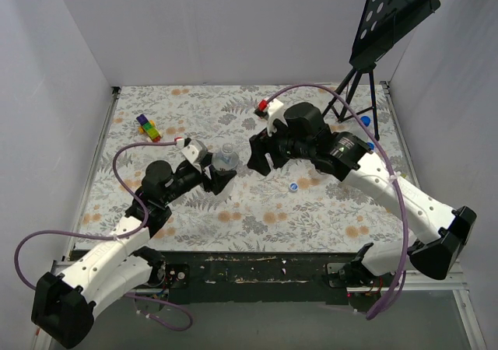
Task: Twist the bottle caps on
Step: Pick up the plastic bottle at the center of the board, then screw the bottle cap onto the plastic bottle.
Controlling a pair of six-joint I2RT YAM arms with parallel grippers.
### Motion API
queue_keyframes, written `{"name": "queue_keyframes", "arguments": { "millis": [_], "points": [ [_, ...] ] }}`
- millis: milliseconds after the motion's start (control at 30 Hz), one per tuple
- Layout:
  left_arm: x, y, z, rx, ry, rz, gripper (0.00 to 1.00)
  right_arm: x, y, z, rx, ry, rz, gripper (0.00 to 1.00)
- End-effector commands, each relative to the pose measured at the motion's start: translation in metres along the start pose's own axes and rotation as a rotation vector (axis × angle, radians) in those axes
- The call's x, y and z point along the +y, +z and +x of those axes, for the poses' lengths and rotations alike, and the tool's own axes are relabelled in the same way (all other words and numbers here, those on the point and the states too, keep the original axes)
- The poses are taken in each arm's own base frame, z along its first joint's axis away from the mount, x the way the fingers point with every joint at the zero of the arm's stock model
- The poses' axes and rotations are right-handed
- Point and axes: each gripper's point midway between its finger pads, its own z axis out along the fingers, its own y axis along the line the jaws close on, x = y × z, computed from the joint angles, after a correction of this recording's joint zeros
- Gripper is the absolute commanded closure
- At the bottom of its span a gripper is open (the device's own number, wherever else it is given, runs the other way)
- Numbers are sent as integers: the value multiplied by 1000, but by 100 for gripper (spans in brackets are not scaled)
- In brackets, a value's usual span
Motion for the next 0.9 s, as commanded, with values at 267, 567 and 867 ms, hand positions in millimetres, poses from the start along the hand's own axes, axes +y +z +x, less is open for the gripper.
{"name": "queue_keyframes", "arguments": {
  "millis": [267, 567, 867],
  "points": [
    [30, -9, 10, 26, 23, -177, 78, -117, -9, 87, 259, 105, 394, 22],
    [26, -11, 6, 7, 67, -153, 85, -160, 25, 168, 501, 150, 496, 32],
    [27, -11, 3, 10, 72, -159, 87, -170, 41, 199, 590, 171, 504, 42]
  ]
}}
